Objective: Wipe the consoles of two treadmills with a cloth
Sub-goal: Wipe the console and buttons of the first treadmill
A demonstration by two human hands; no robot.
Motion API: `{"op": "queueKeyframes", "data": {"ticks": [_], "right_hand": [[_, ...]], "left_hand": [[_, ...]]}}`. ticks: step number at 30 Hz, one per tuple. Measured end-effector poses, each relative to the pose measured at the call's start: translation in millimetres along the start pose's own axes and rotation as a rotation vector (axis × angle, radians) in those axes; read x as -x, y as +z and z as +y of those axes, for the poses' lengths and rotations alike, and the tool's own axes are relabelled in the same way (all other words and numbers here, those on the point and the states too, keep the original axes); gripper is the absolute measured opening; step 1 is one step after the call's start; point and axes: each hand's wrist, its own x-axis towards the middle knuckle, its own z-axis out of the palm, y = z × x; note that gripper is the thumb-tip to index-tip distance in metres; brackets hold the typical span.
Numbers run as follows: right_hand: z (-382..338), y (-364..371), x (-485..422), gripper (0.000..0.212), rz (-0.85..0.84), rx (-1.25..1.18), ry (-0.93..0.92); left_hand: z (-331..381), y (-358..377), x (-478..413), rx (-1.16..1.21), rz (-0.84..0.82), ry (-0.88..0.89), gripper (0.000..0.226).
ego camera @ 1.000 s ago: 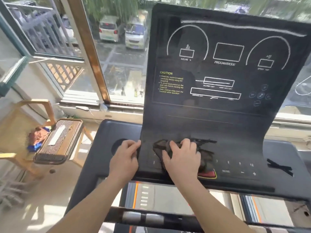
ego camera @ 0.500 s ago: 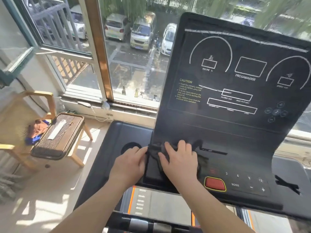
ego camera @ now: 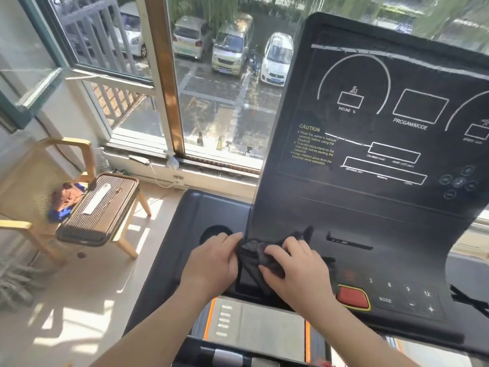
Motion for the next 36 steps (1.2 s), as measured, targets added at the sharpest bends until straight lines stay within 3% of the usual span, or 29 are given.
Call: {"op": "queueKeyframes", "data": {"ticks": [3,7,14,17,24,28,32,36], "right_hand": [[10,8,-43,0.032,0.065,0.086,0.111],[-10,18,-59,0.03,0.122,0.081,0.306],[-24,6,17,0.022,0.043,-0.121,0.141],[-20,1,29,0.021,0.036,-0.102,0.1],[11,21,-56,0.027,0.202,0.035,0.255],[-10,23,-49,0.027,0.178,-0.003,0.286],[-23,17,-11,0.025,0.101,-0.115,0.2],[-3,-5,25,0.021,0.025,-0.171,-0.006]], "left_hand": [[4,-5,1,0.07,0.019,-0.023,0.045],[6,-6,1,0.143,0.05,-0.12,0.05],[3,-3,-2,0.107,0.014,-0.137,0.05],[3,-1,-2,0.087,0.004,-0.137,0.051],[5,-6,-3,0.1,-0.022,-0.143,0.053],[4,-6,-3,0.077,-0.037,-0.133,0.056],[4,-5,-4,0.051,-0.06,-0.122,0.056],[6,-5,-3,0.026,-0.061,-0.122,0.056]]}}
